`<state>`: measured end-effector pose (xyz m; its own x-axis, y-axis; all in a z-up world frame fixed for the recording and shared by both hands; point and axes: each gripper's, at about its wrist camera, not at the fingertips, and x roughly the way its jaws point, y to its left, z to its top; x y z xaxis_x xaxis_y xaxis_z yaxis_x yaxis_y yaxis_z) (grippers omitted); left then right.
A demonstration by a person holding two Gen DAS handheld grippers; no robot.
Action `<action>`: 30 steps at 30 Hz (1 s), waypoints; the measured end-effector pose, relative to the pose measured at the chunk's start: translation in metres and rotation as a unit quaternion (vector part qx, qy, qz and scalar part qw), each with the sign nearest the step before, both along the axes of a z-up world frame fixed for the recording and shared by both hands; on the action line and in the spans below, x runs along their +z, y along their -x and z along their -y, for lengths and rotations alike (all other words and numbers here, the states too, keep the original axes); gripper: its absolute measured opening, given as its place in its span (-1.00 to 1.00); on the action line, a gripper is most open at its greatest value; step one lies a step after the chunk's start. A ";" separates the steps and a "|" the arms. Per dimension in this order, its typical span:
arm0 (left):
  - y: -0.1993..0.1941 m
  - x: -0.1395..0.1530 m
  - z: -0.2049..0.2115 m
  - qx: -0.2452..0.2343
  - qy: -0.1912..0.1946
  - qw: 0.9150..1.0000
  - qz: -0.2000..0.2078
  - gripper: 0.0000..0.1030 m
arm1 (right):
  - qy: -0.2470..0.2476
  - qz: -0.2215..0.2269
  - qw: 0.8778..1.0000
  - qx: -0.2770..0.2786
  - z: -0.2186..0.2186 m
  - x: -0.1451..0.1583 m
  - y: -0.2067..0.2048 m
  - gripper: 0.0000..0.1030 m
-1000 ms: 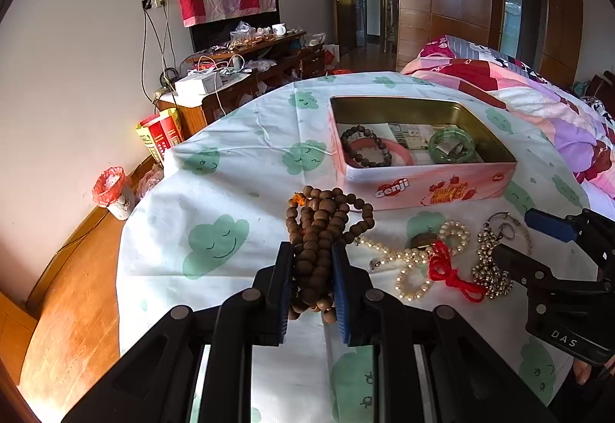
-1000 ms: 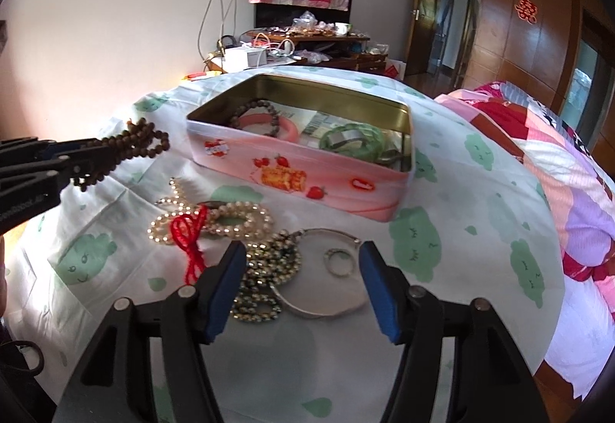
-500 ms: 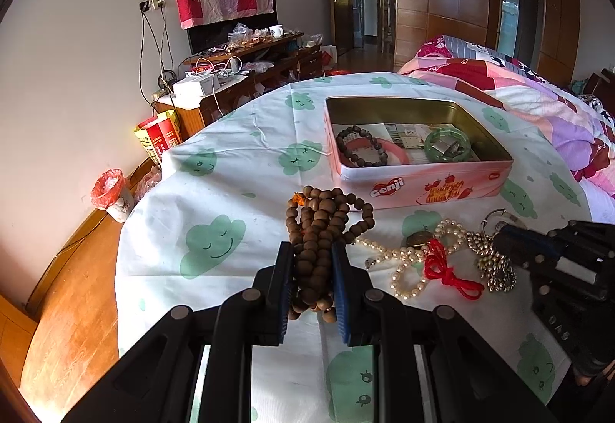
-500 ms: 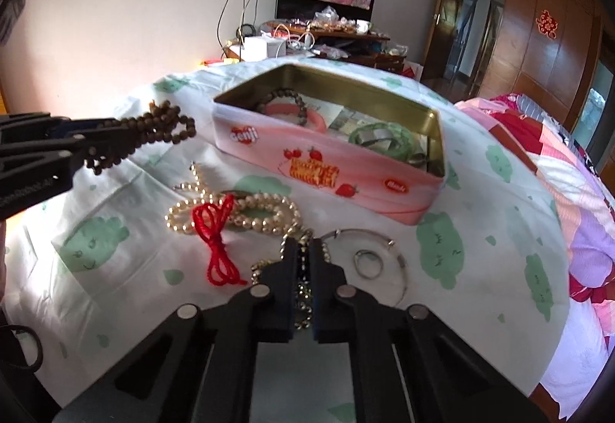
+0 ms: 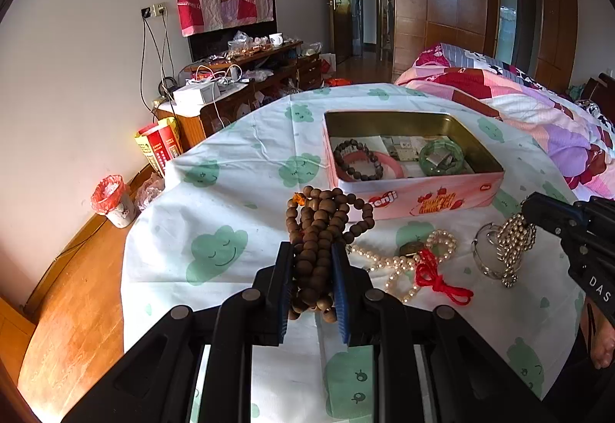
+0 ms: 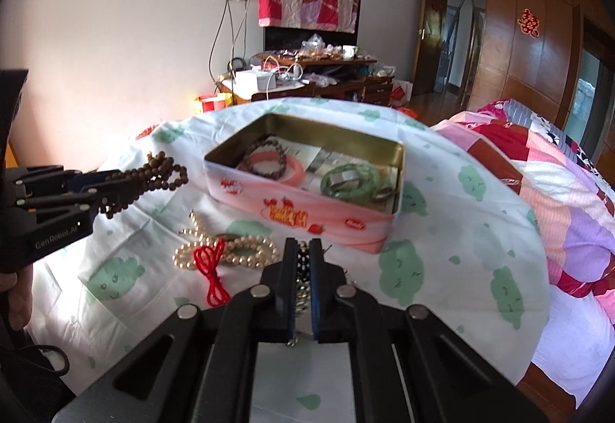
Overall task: Organize jewelry
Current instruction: 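Grasp the silver bead chain with the right tool while the left tool holds the bracelet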
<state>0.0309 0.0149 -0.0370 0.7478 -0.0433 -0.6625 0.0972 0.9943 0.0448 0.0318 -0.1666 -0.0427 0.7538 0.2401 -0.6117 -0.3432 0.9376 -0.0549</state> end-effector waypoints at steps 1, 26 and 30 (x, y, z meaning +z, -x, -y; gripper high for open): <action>0.001 0.001 0.000 0.000 0.000 1.000 0.001 -0.62 | 0.002 0.004 1.000 -0.002 0.000 0.002 0.000 -0.87; 0.007 0.014 -0.001 -0.003 0.003 1.000 0.017 -0.62 | -0.030 0.042 0.999 -0.016 0.027 0.038 0.000 -0.87; 0.006 0.020 0.001 -0.008 0.000 1.000 0.022 -0.63 | -0.027 0.042 0.999 -0.018 0.030 0.038 -0.003 -0.87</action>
